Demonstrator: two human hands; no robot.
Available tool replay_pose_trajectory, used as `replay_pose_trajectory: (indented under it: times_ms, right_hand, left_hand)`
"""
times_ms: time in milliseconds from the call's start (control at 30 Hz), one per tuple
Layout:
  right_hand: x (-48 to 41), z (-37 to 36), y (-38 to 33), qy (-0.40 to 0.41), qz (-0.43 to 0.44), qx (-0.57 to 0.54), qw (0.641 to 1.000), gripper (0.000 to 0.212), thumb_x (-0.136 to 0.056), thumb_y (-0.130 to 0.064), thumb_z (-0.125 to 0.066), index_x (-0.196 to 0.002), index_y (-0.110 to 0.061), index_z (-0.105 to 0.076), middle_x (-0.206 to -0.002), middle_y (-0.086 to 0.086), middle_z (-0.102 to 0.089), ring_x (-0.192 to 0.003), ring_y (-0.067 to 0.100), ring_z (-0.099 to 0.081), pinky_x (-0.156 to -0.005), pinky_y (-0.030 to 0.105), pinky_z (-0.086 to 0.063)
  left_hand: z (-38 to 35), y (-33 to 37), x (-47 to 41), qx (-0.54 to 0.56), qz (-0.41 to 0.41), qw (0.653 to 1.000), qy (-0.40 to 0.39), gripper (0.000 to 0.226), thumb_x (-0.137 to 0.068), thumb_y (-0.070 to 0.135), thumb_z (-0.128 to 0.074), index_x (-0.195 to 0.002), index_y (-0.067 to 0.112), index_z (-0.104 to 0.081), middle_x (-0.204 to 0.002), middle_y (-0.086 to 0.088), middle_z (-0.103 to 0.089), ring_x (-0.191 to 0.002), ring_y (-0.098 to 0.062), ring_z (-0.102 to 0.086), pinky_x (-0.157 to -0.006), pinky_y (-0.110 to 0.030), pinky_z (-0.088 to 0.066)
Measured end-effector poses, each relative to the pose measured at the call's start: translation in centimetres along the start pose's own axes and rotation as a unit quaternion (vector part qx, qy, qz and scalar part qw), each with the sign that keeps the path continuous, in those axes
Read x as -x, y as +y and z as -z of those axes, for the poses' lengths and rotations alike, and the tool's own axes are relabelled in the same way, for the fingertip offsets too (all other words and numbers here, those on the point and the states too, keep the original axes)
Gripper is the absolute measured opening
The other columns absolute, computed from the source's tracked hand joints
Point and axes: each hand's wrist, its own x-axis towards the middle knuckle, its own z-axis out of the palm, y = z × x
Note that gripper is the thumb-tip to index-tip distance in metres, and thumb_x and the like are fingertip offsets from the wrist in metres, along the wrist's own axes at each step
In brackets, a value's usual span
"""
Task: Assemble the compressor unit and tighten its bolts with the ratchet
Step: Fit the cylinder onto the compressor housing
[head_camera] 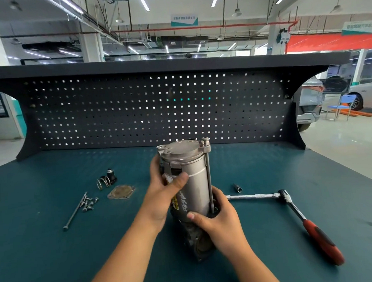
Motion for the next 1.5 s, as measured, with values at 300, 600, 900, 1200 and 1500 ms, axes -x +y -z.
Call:
replay_pose_trajectory:
  times_ms: [300, 600, 900, 1200, 1500]
  right_hand:
    - [-1.9, 4.9, -1.3, -0.159, -0.011, 0.074, 0.984, 0.044, -0.074, -0.017, -0.078, -0.109, -0.032, -0.056, -0.111, -0.016, -0.066, -0.106, 0.003, -0.061, -0.088, 0.02, -0.048]
    - [-3.4, 4.8, -2.5, -0.123, 0.074, 0.116, 0.983, 0.028, -0.077, -0.008, -0.075, -0.064, -0.024, -0.055, -0.056, -0.015, -0.052, -0.056, 0.0, -0.042, -0.056, 0.014, -0.036]
    - [-2.8, 4.6, -2.3, -0.057, 0.12, 0.098, 0.986, 0.025, -0.081, -0.002, -0.07, -0.069, -0.021, -0.06, -0.061, -0.01, -0.058, -0.059, 0.004, -0.049, -0.06, 0.015, -0.04]
    - [-2.6, 4.3, -2.1, -0.022, 0.113, 0.095, 0.989, 0.023, -0.083, -0.001, -0.067, -0.071, -0.019, -0.061, -0.06, -0.009, -0.061, -0.058, 0.007, -0.056, -0.06, 0.019, -0.049]
    - [-2.5, 4.3, -2.2, -0.025, 0.094, 0.107, 0.99, 0.025, -0.083, -0.005, -0.068, -0.071, -0.025, -0.061, -0.065, -0.007, -0.064, -0.06, 0.011, -0.059, -0.065, 0.03, -0.052]
  left_hand:
    - [0.2, -3.4, 0.0, -0.051, -0.027, 0.998, -0.024, 0.109, -0.052, 0.078, -0.069, -0.139, 0.022, -0.032, -0.126, 0.029, -0.055, -0.118, 0.006, -0.05, -0.089, -0.008, -0.041]
    - [0.2, -4.0, -0.1, -0.04, -0.042, 0.998, -0.02, 0.104, -0.05, 0.082, -0.066, -0.136, 0.032, -0.032, -0.124, 0.032, -0.055, -0.118, 0.007, -0.05, -0.091, -0.01, -0.042]
    - [0.1, -3.9, 0.0, -0.019, -0.048, 0.998, -0.027, 0.113, -0.049, 0.08, -0.068, -0.142, 0.03, -0.027, -0.125, 0.031, -0.054, -0.117, 0.007, -0.05, -0.088, -0.009, -0.043]
    - [-0.1, -3.8, 0.0, -0.019, -0.052, 0.998, -0.027, 0.111, -0.053, 0.078, -0.069, -0.142, 0.027, -0.028, -0.126, 0.027, -0.055, -0.119, 0.004, -0.051, -0.093, -0.013, -0.043]
    - [0.0, -3.8, -0.1, -0.025, -0.052, 0.998, -0.028, 0.107, -0.052, 0.078, -0.068, -0.14, 0.03, -0.03, -0.128, 0.026, -0.054, -0.12, 0.002, -0.05, -0.099, -0.018, -0.042]
